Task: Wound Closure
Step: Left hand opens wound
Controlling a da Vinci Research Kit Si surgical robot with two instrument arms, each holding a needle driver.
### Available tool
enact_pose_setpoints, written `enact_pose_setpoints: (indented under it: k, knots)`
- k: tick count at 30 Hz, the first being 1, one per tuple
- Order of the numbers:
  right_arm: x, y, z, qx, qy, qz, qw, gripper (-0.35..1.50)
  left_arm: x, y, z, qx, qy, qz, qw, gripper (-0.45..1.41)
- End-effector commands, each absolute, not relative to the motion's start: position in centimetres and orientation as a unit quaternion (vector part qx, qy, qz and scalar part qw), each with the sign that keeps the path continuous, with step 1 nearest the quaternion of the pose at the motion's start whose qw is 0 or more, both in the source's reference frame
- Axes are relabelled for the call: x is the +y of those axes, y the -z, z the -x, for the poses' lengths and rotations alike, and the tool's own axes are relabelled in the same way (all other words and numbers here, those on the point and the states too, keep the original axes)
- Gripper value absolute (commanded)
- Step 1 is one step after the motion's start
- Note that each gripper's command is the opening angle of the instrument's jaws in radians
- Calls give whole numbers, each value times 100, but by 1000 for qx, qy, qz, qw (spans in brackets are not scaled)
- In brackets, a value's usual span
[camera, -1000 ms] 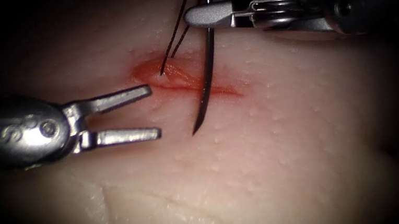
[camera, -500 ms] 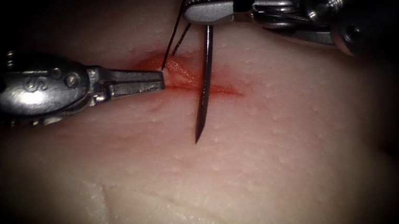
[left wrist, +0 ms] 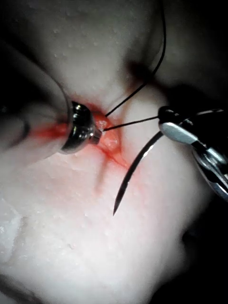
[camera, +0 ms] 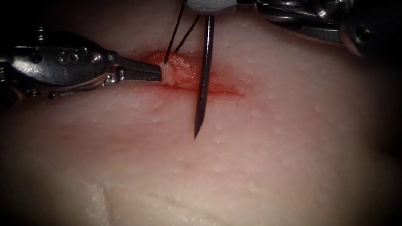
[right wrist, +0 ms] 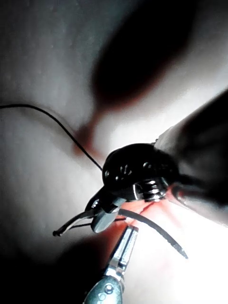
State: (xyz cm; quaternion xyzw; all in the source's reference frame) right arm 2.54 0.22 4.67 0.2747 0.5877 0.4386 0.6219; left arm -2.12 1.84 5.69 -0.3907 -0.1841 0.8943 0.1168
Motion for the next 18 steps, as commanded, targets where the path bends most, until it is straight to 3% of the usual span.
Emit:
enact_pose_setpoints:
  k: [1, 18]
  knots:
    - [19, -470, -262, 589, -436, -272, 623, -35, 177, -576, 218, -190, -895, 389, 113, -45]
    - [18, -473, -265, 598, -414, -216, 652, -35, 185, -617, 229, -232, -897, 362, 102, -45]
